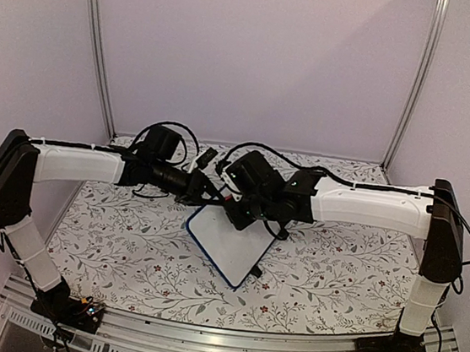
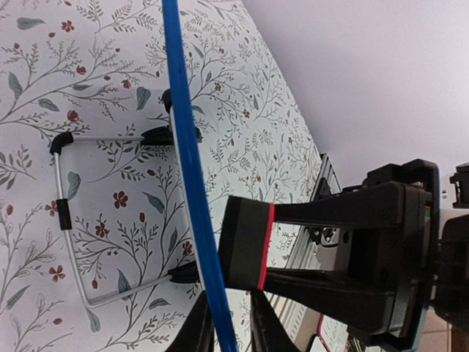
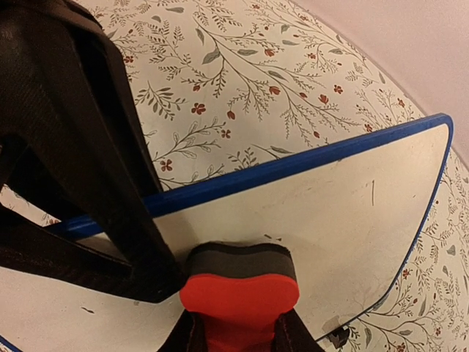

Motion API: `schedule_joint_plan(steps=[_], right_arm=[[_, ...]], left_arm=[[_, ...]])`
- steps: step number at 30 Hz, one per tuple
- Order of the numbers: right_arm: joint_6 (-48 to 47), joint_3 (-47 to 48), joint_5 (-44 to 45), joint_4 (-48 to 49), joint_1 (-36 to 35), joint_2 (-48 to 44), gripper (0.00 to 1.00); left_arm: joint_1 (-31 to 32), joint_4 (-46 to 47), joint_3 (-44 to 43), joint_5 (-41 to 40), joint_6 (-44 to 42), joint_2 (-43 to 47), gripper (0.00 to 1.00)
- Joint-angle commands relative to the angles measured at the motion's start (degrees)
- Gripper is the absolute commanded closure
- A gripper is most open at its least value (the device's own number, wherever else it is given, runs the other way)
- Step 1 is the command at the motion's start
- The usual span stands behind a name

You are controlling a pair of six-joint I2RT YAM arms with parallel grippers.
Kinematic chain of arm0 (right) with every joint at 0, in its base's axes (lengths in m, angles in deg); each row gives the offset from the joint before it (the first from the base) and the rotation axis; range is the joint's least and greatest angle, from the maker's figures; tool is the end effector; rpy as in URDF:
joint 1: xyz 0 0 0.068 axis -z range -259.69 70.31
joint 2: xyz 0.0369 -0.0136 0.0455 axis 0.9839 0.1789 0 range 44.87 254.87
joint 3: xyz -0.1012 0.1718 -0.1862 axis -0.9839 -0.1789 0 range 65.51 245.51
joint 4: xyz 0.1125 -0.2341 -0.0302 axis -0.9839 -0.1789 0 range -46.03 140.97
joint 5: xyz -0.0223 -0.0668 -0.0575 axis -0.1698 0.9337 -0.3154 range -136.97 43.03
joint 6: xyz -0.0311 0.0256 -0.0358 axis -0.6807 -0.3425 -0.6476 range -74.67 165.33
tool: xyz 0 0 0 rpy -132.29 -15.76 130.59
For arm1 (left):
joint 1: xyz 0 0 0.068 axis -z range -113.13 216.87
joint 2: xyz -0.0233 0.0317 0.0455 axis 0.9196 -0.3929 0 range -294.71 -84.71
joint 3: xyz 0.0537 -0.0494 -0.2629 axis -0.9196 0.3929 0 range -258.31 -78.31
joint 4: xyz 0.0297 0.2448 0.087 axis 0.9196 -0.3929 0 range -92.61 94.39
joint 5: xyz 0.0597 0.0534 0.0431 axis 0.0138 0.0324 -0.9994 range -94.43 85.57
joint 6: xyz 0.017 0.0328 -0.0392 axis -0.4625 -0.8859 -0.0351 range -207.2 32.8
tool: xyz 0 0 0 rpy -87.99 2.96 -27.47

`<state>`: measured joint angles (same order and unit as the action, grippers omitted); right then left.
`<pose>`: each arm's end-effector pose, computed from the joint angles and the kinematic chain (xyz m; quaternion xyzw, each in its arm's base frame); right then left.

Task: Erase the whiteboard
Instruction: Erase the whiteboard at the center of the board.

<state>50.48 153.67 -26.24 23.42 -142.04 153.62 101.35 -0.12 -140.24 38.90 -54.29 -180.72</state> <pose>0.2094 0.3723 0.2535 -0.3834 0.8375 0.0555 0.3855 0.2849 -0.2252 0.2263 0.1717 0.8351 -0.5004 0.1508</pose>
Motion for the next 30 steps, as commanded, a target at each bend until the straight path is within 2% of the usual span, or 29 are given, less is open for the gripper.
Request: schedule_joint_plan(steps=[1, 6, 11, 16, 30], right_arm=[[0.9, -1.9, -1.0, -0.6, -1.7, -1.1, 0.75], [1.2, -2.9, 1.3, -0.4, -1.4, -1.0, 0.75], [1.5, -3.4, 0.1, 0.2, -1.2, -1.1, 0.75], [1.2, -2.6, 0.2, 1.6, -1.3, -1.6, 0.75], [-0.8, 1.7, -2.0, 6.1, -4.8, 0.3, 0.75]], left_arm=[[-0.9, 6.1, 0.0, 2.7, 0.2, 3.3, 0.79], [-1.9, 6.9, 0.3, 3.4, 0.8, 3.9, 0.69], [-2.1, 6.9, 0.5, 3.0, 1.3, 3.3, 0.69], [-2.1, 6.0, 0.3, 1.9, 1.2, 2.5, 0.82], [-2.1, 5.9, 0.5, 1.4, 1.5, 2.0, 0.94]])
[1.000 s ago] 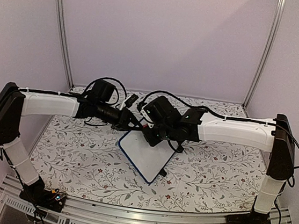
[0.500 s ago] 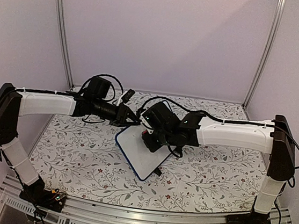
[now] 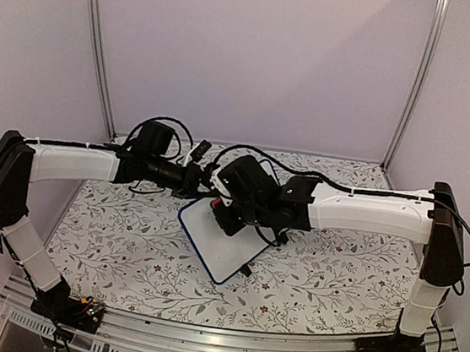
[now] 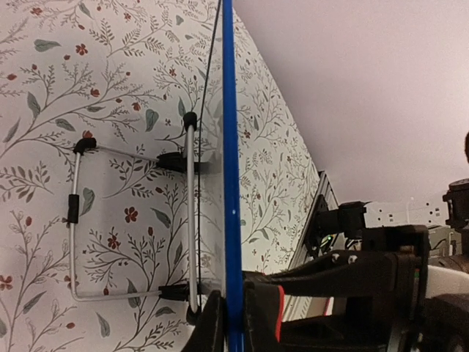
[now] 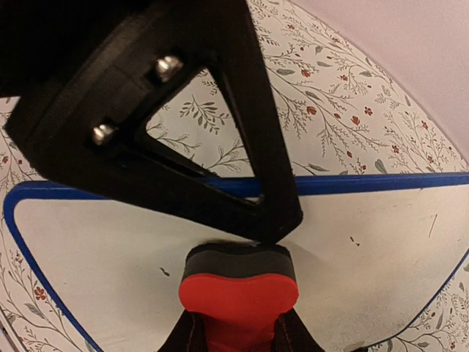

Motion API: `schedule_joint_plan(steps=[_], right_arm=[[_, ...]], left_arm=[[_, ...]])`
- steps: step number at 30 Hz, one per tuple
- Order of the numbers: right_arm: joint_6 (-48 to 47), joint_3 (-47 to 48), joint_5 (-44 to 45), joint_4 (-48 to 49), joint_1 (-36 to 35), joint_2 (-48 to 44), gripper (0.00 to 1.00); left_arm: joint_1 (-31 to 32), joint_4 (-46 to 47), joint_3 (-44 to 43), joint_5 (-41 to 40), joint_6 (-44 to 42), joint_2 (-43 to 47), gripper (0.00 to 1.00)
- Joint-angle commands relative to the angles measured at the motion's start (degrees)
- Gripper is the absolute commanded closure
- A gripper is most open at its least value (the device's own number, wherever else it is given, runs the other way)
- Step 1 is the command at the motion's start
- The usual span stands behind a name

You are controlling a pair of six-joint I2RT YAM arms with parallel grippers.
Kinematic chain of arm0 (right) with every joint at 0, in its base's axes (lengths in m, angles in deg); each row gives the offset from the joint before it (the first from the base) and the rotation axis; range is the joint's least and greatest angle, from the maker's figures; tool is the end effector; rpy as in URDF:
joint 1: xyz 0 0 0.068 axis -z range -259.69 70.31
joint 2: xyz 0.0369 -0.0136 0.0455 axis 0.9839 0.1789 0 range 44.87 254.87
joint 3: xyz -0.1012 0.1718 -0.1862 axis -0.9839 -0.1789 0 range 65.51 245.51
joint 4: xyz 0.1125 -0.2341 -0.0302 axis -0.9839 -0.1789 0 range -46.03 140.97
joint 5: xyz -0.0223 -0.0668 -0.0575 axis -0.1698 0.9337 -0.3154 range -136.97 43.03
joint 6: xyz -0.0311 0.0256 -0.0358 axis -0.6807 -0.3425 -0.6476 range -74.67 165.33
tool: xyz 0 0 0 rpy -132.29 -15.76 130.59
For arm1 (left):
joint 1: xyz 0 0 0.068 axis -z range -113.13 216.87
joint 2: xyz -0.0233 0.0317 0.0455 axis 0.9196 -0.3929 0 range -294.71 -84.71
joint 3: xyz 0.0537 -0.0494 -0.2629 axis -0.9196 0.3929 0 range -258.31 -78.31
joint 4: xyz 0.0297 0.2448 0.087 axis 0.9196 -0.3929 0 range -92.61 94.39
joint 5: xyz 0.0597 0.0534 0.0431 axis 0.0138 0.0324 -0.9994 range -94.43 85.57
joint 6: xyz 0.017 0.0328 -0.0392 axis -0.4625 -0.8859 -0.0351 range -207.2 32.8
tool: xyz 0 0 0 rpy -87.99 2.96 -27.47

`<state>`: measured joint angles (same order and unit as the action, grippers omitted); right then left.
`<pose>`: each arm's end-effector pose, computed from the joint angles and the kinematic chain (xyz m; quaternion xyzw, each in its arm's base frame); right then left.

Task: Erase the whiteboard
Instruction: Erase the whiteboard at the center of the board, then place the whiteboard eraser at the center of the board.

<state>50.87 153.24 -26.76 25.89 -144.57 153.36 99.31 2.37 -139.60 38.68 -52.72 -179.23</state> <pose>0.1933 0.3831 0.2560 -0.3943 0.8253 0.0805 0.3961 0.2911 -0.2138 0.2350 0.1543 0.8288 -0.5079 0.1769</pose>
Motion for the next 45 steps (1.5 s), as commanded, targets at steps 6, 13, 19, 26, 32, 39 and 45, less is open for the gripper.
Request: schedule_joint_plan(steps=[6, 13, 19, 26, 32, 39, 45], right_arm=[[-1.9, 3.0, -2.7, 4.8, -4.7, 1.6, 0.75], [-0.9, 2.4, -3.0, 2.5, -6.2, 3.9, 0.75], [1.2, -2.4, -3.3, 2.6, -7.1, 3.0, 0.75], [3.5, -8.3, -5.0, 2.7, -7.2, 0.4, 0.75], [5.4, -12.6, -4.8, 2.8, -7.1, -1.2, 0.75], [8.1, -20.6, 0.4, 2.2, -5.7, -13.3, 0.74], [13.6, -27.9, 2.7, 1.7, -0.4, -23.5, 0.73]], left_arm=[[-0.1, 3.4, -0.1, 1.4, -0.1, 0.6, 0.95], [-0.1, 3.4, 0.0, 1.3, 0.0, 0.9, 0.96], [-0.1, 3.3, 0.0, 1.2, 0.0, 0.9, 0.96], [-0.1, 3.3, 0.0, 1.3, 0.1, 1.0, 0.96], [-0.1, 3.3, 0.0, 1.2, 0.1, 1.0, 0.95], [-0.1, 3.3, 0.0, 1.1, 0.0, 1.2, 0.88], [-0.6, 3.3, 0.0, 1.1, -0.1, 1.5, 0.73]])
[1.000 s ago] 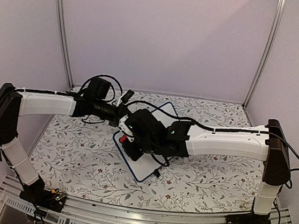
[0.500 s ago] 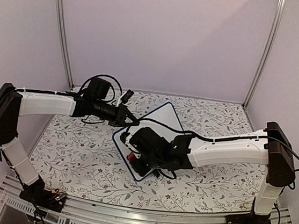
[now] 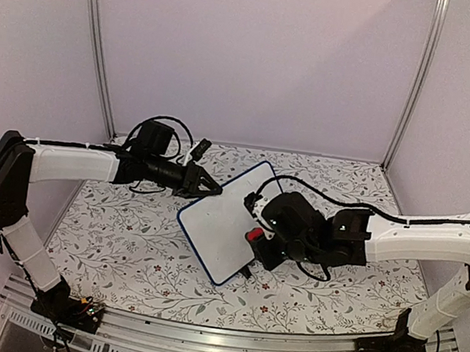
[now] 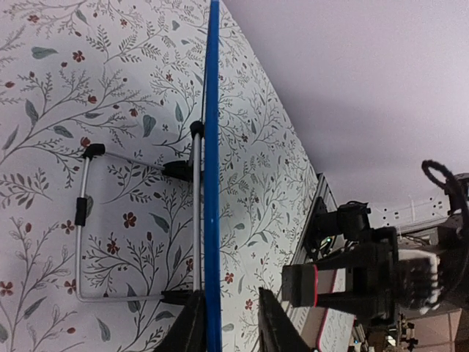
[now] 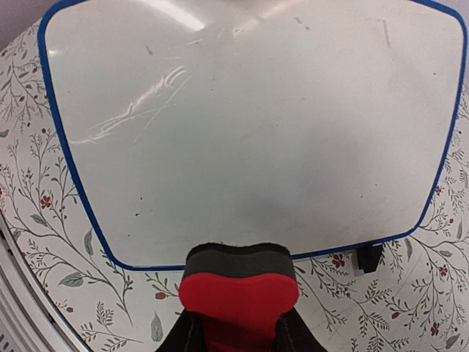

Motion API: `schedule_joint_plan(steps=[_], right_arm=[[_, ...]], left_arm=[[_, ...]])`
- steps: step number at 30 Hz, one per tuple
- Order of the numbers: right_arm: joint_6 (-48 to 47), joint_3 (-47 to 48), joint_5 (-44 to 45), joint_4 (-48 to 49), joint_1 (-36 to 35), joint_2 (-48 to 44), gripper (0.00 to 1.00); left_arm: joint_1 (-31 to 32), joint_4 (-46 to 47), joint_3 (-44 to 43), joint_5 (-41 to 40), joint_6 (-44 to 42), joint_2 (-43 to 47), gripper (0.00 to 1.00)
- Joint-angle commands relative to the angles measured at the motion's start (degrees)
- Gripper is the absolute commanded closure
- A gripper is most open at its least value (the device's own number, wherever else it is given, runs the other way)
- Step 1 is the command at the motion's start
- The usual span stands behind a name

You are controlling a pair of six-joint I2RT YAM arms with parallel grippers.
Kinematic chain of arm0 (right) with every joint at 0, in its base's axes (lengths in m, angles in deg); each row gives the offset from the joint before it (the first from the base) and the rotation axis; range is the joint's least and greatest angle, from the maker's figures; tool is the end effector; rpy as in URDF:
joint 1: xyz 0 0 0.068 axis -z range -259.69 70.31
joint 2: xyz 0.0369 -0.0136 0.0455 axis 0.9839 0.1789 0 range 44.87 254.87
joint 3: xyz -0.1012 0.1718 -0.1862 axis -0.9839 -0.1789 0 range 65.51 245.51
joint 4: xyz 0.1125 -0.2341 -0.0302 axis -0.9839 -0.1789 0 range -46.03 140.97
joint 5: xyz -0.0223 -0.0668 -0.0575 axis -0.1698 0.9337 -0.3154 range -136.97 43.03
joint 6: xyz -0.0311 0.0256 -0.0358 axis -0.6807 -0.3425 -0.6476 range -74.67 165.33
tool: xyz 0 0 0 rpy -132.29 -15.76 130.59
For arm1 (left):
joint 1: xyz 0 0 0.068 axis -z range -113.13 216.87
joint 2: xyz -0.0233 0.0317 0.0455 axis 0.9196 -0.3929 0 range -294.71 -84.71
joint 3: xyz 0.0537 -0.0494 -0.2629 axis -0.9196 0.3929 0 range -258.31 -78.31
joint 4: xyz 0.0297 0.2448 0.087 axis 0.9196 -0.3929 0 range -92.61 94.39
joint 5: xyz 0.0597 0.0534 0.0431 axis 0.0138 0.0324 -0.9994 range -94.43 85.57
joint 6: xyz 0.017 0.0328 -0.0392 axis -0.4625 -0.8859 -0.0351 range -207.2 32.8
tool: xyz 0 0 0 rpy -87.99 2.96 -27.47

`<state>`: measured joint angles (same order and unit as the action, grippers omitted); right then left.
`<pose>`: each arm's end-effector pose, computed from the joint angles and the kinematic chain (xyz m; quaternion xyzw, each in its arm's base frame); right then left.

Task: Erase the whiteboard
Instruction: Place the whiteboard eraser at the center of the board.

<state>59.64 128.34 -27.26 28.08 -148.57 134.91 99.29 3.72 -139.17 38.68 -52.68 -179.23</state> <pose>0.1318 0.3077 0.2363 -0.3727 0.8499 0.1028 0.3582 0.2914 -0.2138 0.2346 0.1566 0.8254 -0.5105 0.1831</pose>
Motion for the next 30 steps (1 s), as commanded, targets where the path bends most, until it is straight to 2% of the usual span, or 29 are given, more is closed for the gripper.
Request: schedule_joint_plan(steps=[1, 5, 7, 9, 13, 19, 21, 25, 30], right_arm=[[5.7, -3.7, 3.4, -1.2, 4.9, -6.2, 0.73], [11.4, -5.6, 3.3, -3.4, 11.4, -8.7, 0.71], [13.9, -6.5, 2.3, -3.4, 15.9, -9.4, 0.7], [15.8, -7.4, 0.4, -3.1, 20.1, -10.0, 0.68], [18.7, -9.5, -3.7, -1.4, 28.4, -10.0, 0.62], [20.2, -10.8, -9.8, 1.5, 38.3, -7.9, 0.48], [20.2, -10.6, -12.0, 2.5, 40.6, -6.1, 0.4], [20.1, -9.9, -14.1, 3.7, 42.7, -2.6, 0.27], [20.5, -9.0, -13.6, 4.2, 43.9, 1.8, 0.17]], left_arm=[[-0.6, 2.0, -0.6, 1.2, 0.0, 1.5, 0.69], [-1.1, 2.0, -0.4, 0.9, 0.0, 2.0, 0.54], [-1.5, 2.2, -0.2, 0.2, 0.2, 2.6, 0.41], [-1.9, 2.9, 0.3, -0.2, 0.5, 3.3, 0.33], [-2.6, 3.3, 0.8, -1.2, 0.7, 4.5, 0.23], [-3.7, 4.6, 1.4, -1.1, 1.5, 5.3, 0.2], [-3.9, 4.7, 1.5, -1.1, 1.7, 5.3, 0.19], [-4.1, 4.9, 1.7, -1.1, 1.7, 5.6, 0.19], [-4.2, 5.3, 1.8, -0.8, 2.1, 5.4, 0.19]])
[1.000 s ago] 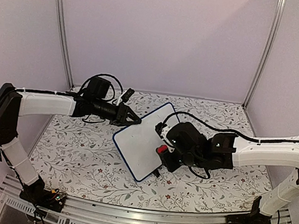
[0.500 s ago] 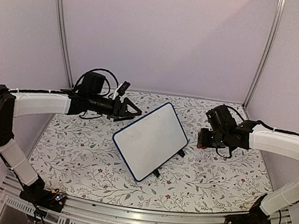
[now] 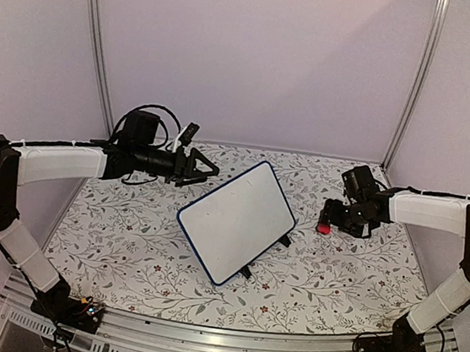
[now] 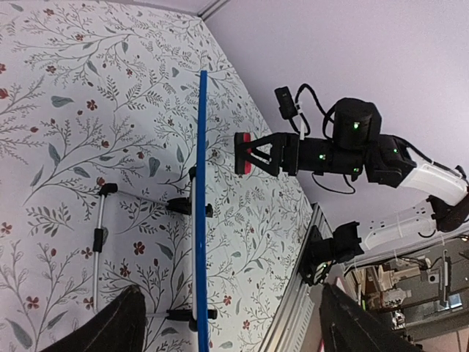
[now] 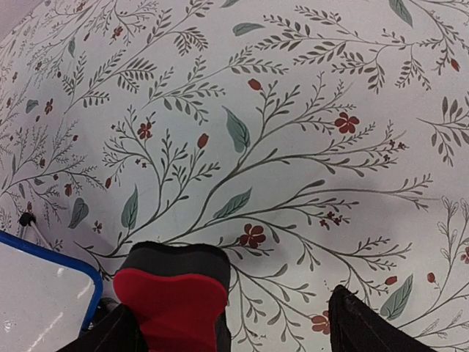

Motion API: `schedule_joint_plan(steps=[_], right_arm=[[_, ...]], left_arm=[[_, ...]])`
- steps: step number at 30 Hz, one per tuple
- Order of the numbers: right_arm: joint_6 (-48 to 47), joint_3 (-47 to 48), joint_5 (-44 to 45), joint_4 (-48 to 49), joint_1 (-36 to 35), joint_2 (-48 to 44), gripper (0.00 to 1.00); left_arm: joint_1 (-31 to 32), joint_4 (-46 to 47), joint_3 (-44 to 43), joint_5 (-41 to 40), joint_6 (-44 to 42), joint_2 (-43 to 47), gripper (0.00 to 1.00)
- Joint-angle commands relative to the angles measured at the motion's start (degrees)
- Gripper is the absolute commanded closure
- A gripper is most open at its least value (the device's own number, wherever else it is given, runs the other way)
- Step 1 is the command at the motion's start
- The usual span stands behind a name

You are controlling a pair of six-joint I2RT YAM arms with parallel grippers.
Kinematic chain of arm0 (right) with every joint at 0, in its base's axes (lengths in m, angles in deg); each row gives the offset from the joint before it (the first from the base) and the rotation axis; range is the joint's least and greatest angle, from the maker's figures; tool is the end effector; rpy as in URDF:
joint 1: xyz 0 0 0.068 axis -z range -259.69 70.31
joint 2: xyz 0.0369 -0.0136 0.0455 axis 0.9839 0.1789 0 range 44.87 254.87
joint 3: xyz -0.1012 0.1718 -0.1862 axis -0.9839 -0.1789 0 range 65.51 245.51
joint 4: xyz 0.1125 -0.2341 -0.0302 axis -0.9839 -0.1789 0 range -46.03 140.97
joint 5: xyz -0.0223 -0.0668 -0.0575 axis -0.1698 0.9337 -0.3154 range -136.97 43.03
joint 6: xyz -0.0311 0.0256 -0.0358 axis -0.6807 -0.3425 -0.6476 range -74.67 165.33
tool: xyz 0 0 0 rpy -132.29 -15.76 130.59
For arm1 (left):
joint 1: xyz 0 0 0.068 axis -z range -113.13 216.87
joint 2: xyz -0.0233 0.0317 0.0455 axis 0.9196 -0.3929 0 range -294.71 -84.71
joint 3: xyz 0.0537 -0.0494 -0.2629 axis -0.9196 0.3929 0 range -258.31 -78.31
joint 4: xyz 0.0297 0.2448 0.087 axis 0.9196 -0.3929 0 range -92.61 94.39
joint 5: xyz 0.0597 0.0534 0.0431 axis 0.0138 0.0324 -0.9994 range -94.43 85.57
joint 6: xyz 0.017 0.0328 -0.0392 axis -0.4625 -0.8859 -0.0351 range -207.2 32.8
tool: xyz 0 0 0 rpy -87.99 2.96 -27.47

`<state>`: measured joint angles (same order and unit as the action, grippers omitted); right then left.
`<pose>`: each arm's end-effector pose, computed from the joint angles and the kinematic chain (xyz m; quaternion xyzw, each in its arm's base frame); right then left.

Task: Erase the whiteboard
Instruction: Place the whiteboard eraser at the center of the board.

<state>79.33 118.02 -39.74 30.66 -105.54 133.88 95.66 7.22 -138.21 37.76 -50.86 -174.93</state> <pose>0.2791 0.1302 0.1884 0.0859 0.9528 0.0898 0.2771 0.2969 -0.1904 0.2594 0.1339 0.8081 -0.5198 0.2424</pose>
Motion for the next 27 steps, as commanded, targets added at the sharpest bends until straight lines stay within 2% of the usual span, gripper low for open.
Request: schedule_joint_plan(steps=[1, 6, 12, 27], right_arm=[[0.8, 1.6, -0.4, 1.3, 0.9, 3.6, 0.16], [0.1, 5.3, 2.7, -2.7, 0.9, 8.0, 0.01], [-0.2, 7.6, 8.2, -5.5, -0.5, 13.8, 0.01], [3.2, 15.8, 2.3, -3.6, -3.1, 17.7, 0.01]], left_arm=[[-0.6, 1.9, 0.8, 0.2, 0.3, 1.1, 0.19], [-0.7, 2.0, 0.9, 0.4, 0.4, 1.1, 0.19], [-0.8, 2.4, 1.1, 0.7, 0.7, 0.9, 0.19], [-0.8, 2.9, 1.3, 1.1, 0.9, 0.6, 0.19]])
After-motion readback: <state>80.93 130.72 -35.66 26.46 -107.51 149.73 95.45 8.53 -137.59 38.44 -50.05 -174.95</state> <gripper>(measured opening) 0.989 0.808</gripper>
